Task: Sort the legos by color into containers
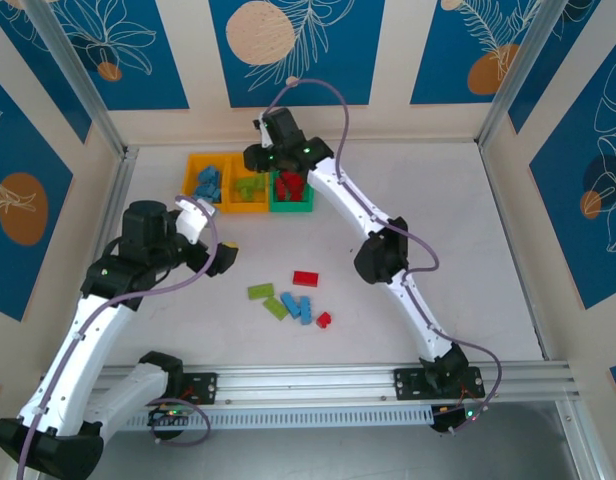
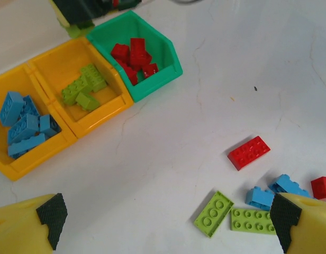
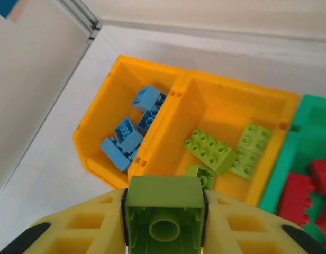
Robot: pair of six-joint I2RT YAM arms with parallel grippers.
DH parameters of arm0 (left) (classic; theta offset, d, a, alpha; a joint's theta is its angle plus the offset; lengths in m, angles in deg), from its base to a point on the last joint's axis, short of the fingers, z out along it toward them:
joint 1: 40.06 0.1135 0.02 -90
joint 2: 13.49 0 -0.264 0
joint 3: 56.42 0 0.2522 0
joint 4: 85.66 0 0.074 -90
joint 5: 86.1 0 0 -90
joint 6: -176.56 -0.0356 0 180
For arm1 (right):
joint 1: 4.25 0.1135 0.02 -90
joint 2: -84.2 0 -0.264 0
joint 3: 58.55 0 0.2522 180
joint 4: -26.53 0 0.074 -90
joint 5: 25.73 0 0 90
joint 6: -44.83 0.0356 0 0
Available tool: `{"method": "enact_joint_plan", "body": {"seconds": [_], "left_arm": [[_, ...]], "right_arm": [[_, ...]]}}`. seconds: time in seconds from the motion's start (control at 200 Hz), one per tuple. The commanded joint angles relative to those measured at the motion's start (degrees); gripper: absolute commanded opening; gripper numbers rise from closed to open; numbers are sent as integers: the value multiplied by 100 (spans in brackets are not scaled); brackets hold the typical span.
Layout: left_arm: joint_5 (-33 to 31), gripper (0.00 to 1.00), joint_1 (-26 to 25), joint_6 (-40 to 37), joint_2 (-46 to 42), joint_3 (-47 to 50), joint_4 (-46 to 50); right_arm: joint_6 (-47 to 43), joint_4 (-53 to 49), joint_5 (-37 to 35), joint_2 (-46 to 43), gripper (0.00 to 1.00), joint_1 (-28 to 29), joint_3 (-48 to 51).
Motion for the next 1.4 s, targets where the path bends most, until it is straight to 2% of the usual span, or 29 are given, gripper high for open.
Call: {"method": "enact_joint_plan", "body": {"seconds": [0.0,0.085,0.175,0.23,0.48,0.645,0.845,0.99,1.075,1.145,1.22,1.315,1.395], "left_arm": [[-10,100,2,382,10,117,-146],[119,100,-1,438,52,204,-124],[47,100,1,528,96,319,-191],[11,100,2,564,129,367,-240],[137,100,1,551,417,403,43],[467,100,-20,382,568,517,112],[640,100,-427,194,1305,357,-116],[581,100,-954,724,2329,-97,-248],[311,100,-1307,1245,3109,-535,-152],[212,100,-1585,1436,3731,-956,71],[143,100,-1749,1575,4117,-1085,4],[47,100,-1754,1682,4066,-856,-395],[-109,100,-1707,1567,3877,-758,-398]], "right_arm": [[-8,204,526,154,36,-50,21],[-219,284,853,162,42,-37,73],[-412,164,879,162,59,51,3],[-343,38,863,115,65,72,-21],[-14,-656,844,-747,66,12,410],[372,-1082,951,-2005,67,-181,1979],[531,-465,471,-4247,70,-370,5538],[1584,-627,277,-5219,72,-745,7293],[2281,-541,468,-5623,74,-1020,8155],[2377,-353,723,-5790,76,-1078,8573],[2093,-293,925,-5722,84,-927,8713],[1639,-634,1008,-5297,93,-602,8499],[1466,-872,1061,-4904,95,-285,8312]]}}
